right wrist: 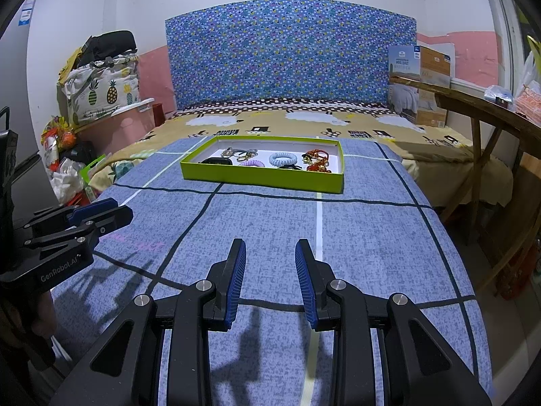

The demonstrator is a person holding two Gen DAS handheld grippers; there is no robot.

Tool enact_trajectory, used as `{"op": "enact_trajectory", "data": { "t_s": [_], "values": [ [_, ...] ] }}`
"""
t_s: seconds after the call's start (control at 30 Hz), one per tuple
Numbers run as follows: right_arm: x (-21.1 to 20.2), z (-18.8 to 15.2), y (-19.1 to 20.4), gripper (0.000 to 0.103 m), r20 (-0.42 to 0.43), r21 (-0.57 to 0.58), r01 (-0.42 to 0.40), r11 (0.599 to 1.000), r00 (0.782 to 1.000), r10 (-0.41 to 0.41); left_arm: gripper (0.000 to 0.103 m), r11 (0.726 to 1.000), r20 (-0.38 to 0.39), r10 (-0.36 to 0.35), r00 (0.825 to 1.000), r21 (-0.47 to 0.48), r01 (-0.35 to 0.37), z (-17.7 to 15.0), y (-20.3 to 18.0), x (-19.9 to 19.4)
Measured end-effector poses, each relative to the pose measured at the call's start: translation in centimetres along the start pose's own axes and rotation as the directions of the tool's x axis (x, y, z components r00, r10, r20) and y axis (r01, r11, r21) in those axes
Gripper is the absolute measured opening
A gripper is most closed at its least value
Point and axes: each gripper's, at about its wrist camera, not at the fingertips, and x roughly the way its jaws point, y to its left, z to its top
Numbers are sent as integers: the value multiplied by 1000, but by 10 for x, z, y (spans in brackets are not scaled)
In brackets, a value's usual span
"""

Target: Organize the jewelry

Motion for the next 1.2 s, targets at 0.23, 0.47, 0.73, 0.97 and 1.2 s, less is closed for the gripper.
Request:
{"op": "enact_trajectory", "data": {
  "t_s": [0.23,0.47,0.73,0.97,1.2],
  "values": [
    [0,0,0,31,-1,-1,0,1000,1000,0,30,1000,-2,0,1000,0,0,-1,-1,0],
    [1,0,-1,31,-3,1,-1,1000,1000,1,30,1000,-2,5,1000,1,-5,-2,-1,-1],
    [1,-2,-1,31,-5,2,-2,1000,1000,2,30,1000,-12,9,1000,-8,-9,-2,0,0],
    [2,-4,-2,31,-8,1,-2,1000,1000,2,30,1000,-29,17,999,-12,-18,-2,1,3],
    [2,-5,-3,31,-9,2,-2,1000,1000,2,30,1000,-33,30,999,-3,-30,-3,0,5]
  ]
}}
